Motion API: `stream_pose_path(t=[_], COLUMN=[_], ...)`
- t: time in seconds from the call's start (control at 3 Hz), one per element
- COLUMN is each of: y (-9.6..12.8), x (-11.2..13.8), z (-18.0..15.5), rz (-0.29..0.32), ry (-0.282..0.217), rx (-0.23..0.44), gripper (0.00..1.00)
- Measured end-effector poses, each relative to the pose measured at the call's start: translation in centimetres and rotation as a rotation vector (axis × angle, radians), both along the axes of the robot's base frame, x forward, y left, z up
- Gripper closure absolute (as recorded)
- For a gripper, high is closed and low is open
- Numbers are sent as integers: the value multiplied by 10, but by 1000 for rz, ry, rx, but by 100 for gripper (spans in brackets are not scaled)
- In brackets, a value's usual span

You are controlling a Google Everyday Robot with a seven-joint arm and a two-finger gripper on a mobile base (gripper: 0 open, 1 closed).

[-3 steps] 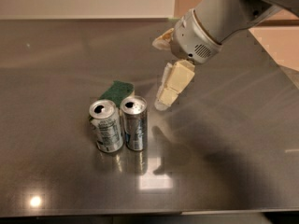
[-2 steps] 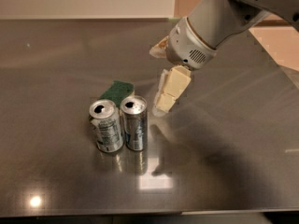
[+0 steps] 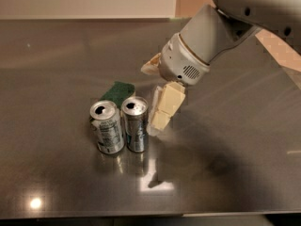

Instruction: Pick redbull can

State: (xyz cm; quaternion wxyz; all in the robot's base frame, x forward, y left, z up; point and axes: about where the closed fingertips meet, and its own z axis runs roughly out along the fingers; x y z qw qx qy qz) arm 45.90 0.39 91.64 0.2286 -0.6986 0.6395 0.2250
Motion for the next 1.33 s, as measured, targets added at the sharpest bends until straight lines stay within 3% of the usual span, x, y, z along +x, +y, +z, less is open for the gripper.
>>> stream_pose_path(t=[0.33, 1.0, 1.33], y=[18, 34, 31], x=[-16, -36, -37], z=[2, 1, 1], rz=[48, 115, 109], ry=[5, 26, 29], rx=[30, 40, 36], gripper=[0, 42, 65])
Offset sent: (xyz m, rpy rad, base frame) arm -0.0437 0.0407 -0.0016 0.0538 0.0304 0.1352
